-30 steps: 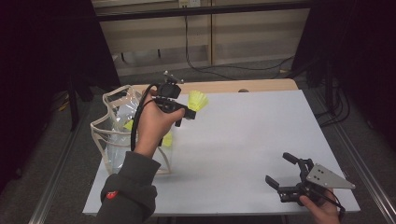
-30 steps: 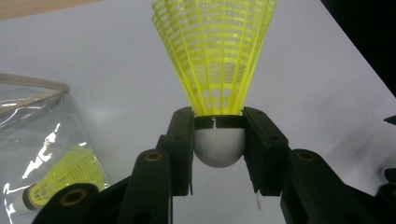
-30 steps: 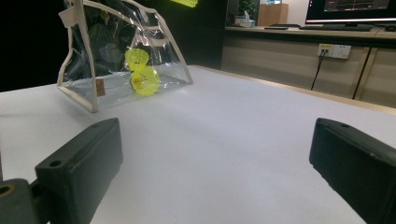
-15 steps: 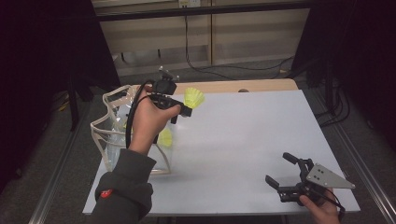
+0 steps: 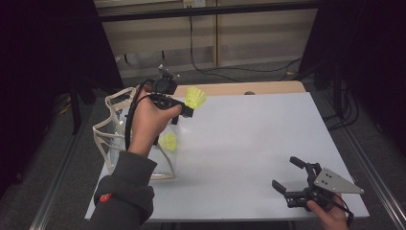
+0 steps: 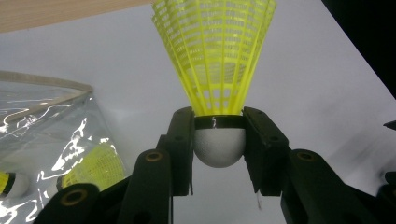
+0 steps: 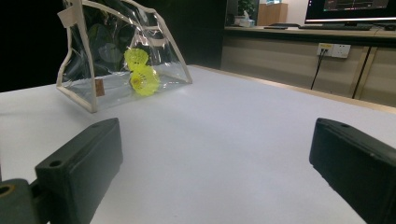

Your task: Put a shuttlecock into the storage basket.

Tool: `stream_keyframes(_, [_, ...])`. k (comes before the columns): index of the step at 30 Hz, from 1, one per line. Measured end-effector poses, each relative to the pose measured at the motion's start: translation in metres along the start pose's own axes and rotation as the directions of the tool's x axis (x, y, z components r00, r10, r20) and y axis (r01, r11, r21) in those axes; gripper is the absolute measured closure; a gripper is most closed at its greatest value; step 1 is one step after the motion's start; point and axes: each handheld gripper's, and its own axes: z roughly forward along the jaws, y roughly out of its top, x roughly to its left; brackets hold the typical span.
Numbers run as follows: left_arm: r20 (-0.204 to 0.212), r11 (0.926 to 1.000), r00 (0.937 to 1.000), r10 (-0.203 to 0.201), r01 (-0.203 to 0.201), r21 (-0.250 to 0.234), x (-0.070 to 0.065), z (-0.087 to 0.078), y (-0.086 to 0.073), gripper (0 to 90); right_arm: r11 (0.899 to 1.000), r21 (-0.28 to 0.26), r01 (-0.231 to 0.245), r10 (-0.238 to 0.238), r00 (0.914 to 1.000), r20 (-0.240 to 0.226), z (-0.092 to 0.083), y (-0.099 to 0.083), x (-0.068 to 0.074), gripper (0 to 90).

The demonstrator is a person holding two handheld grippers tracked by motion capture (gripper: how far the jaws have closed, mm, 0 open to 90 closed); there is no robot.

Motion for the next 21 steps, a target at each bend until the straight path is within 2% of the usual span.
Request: stream_keyframes(21, [-0.019, 0.9998, 0.9997, -0.016, 0.015, -0.014, 0.006, -0.012, 0.003, 65.1, 1.0, 0.003, -0.001, 0.001, 1.0, 0.002, -0.001, 0.0, 0.0, 2.7])
